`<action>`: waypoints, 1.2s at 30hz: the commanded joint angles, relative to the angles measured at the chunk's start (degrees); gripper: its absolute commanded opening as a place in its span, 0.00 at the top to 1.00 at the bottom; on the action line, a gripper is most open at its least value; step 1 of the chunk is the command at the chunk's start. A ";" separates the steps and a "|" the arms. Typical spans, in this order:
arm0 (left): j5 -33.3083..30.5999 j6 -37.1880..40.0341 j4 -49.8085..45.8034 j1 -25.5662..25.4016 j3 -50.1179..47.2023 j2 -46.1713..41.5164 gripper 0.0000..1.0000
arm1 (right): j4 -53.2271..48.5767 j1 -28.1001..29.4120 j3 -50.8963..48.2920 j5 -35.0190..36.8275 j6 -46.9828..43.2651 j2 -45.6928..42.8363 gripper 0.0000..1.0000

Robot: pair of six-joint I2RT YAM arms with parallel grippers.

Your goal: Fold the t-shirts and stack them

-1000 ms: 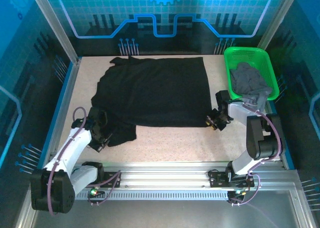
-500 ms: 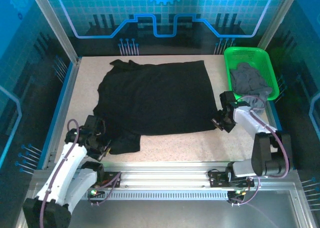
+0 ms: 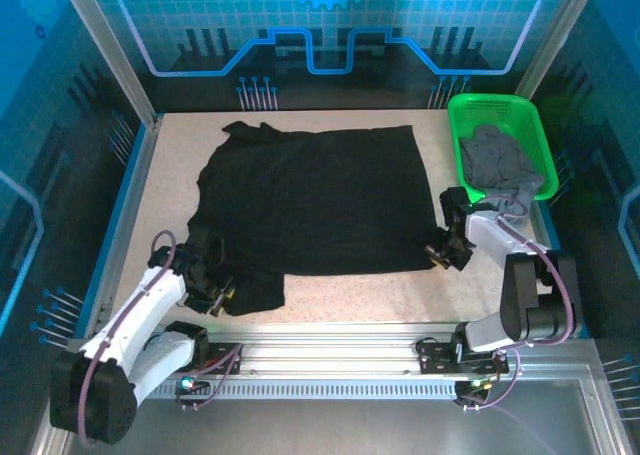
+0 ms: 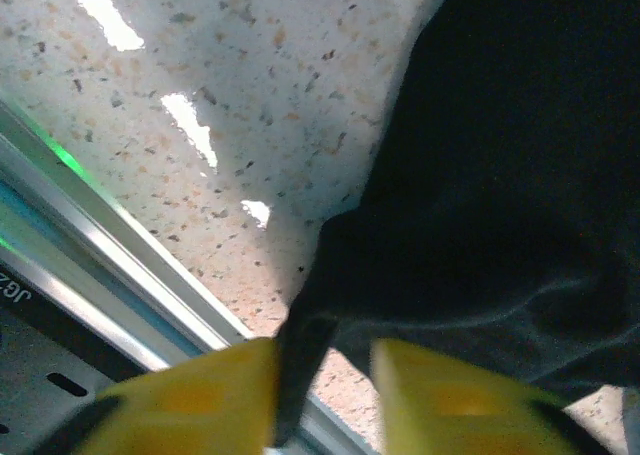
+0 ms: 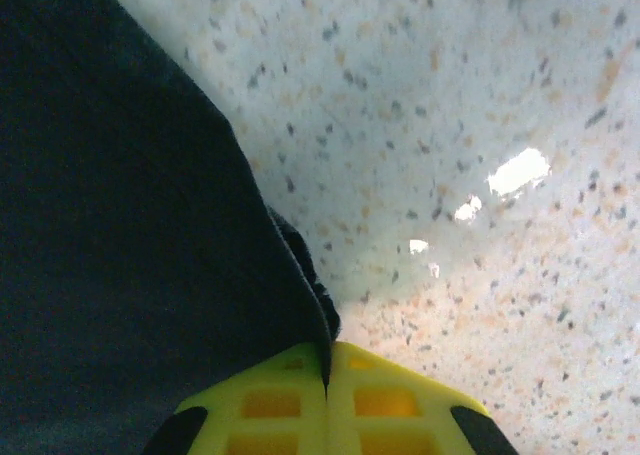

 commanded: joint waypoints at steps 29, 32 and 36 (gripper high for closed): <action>-3.82 21.21 20.31 20.39 27.30 50.77 0.68 | -1.74 -5.76 17.02 0.81 -4.81 14.90 1.00; -4.19 23.14 20.01 22.17 33.06 55.65 0.68 | -2.08 -5.59 17.94 -0.17 -4.69 15.46 1.00; -3.36 26.01 20.63 24.00 38.44 57.85 0.67 | -2.22 -4.32 18.19 -2.37 -4.47 15.48 1.00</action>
